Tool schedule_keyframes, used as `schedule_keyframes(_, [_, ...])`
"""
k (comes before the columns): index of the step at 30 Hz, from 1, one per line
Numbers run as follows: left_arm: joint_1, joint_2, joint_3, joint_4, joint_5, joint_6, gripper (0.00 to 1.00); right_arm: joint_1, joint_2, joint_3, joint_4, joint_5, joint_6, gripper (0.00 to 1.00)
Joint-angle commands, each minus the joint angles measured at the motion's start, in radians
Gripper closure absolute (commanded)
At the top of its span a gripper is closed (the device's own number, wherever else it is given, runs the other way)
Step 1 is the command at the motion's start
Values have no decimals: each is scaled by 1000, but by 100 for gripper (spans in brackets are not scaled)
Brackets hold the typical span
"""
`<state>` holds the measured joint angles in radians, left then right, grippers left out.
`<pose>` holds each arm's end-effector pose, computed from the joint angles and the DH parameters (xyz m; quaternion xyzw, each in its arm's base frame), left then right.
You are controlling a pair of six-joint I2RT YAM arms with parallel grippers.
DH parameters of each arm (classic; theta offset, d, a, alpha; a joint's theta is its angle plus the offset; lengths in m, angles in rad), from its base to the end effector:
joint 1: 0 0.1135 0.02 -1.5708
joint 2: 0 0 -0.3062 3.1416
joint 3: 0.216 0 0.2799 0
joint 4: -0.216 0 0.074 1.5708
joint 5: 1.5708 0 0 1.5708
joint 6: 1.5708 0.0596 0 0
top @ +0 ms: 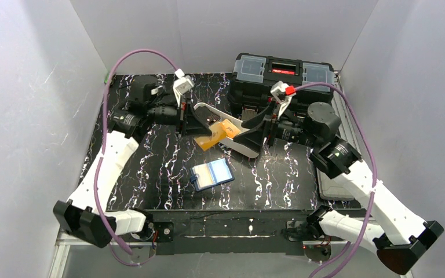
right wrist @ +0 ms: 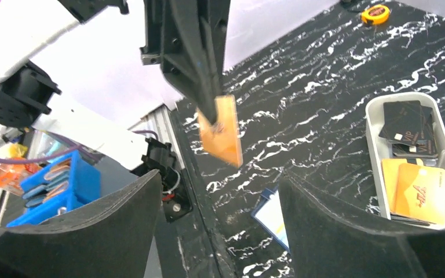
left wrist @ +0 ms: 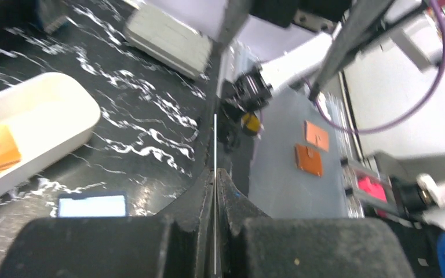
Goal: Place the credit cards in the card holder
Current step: Pick up the credit card from the storage box, then insert the credit card into the card holder.
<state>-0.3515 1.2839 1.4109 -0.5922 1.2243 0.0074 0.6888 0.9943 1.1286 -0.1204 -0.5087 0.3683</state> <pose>0.2447 -0.1494 0.4590 0.4212 0.6315 -0.5554 0.3397 0.1684 0.1762 0.4680 -0.2853 0.6423 0.5001 0.5060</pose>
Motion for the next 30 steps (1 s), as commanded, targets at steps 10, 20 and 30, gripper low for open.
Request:
schedule_keyframes(10, [42,-207,-46,516,-292,-604,100,-6,34,-117,515,-60,399,22])
schedule_keyframes(20, [43,-236,-50,525,-280,-629,100,30,188,-31,709,-60,471,29])
schedule_keyframes(30, [42,-229,-57,536,-301,-634,100,56,221,-19,781,-61,476,33])
